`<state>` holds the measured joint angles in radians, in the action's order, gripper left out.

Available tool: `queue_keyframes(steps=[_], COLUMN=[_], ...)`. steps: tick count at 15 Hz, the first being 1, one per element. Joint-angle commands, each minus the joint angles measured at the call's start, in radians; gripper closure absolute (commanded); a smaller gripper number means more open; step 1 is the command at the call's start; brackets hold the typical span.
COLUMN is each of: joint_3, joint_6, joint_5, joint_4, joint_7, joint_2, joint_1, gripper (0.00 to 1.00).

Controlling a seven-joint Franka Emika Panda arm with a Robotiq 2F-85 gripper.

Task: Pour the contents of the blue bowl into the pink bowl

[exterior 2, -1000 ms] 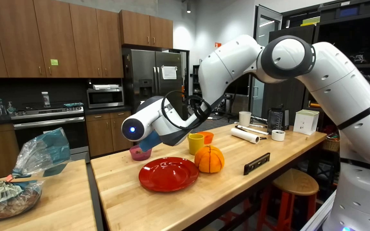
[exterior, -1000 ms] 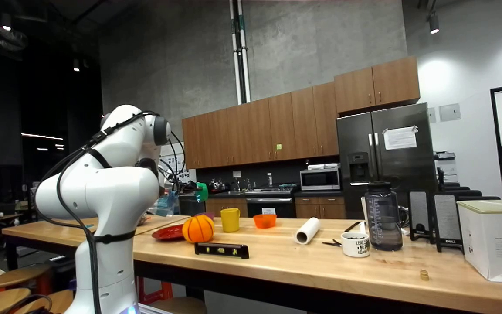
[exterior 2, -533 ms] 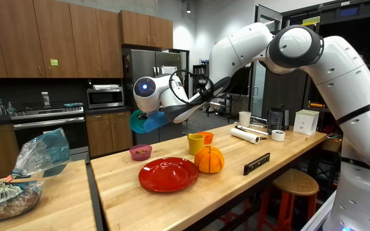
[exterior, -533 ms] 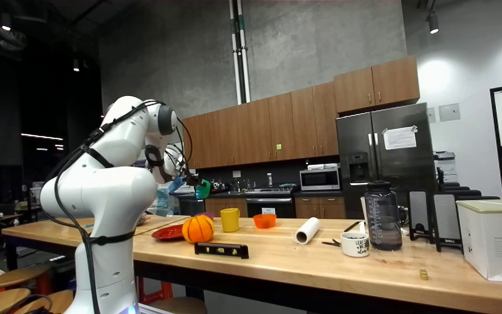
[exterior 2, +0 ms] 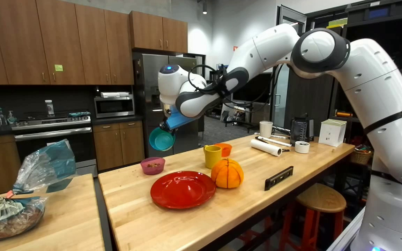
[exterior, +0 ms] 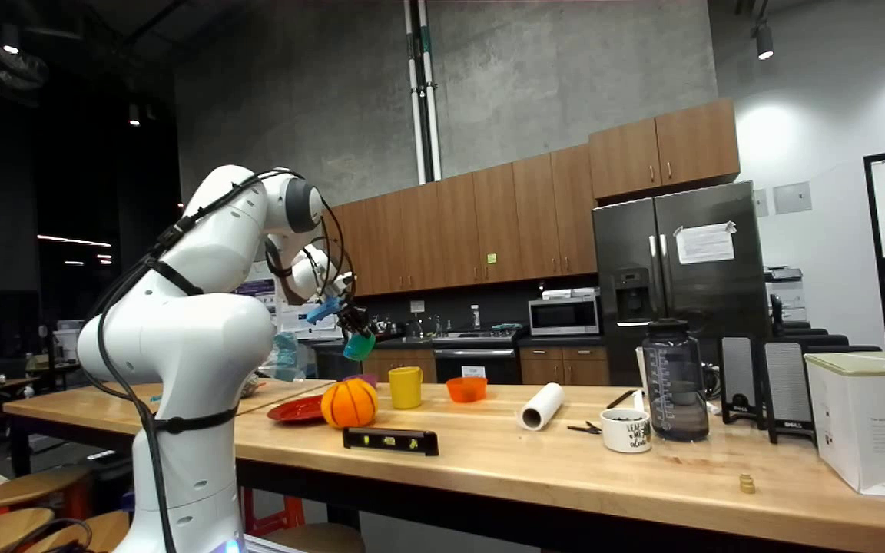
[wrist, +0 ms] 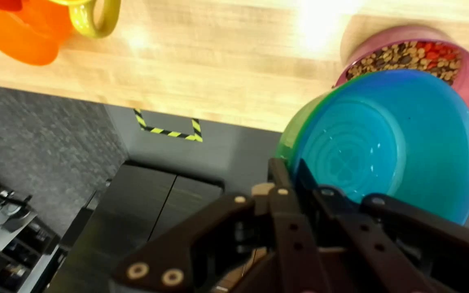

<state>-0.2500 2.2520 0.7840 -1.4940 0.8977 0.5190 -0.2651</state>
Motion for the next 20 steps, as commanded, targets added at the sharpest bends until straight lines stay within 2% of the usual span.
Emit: queue_keyframes(steps=[1,6,9,14,20], joint_3=[0.042,0.139,0.158,0.178,0.207], joint_6=[-0.015,-0.116,-0.181,-0.265,-0.282], joint_5=[-0.227,-0.428,-0.515,-0.612,-0.654], joint_4=[0.064,0.162,0.204,0.265,0.306], joint_7=[-0.182,-0.340,-0.438,-0.517,-0.505], joint_2=[0.020,0.071,0.104,0.166,0.226], joint_1=[0.003,-0.020,-0.010,0.001,-0.001], gripper=[0.98,0.98,0.98,0.98,0.98])
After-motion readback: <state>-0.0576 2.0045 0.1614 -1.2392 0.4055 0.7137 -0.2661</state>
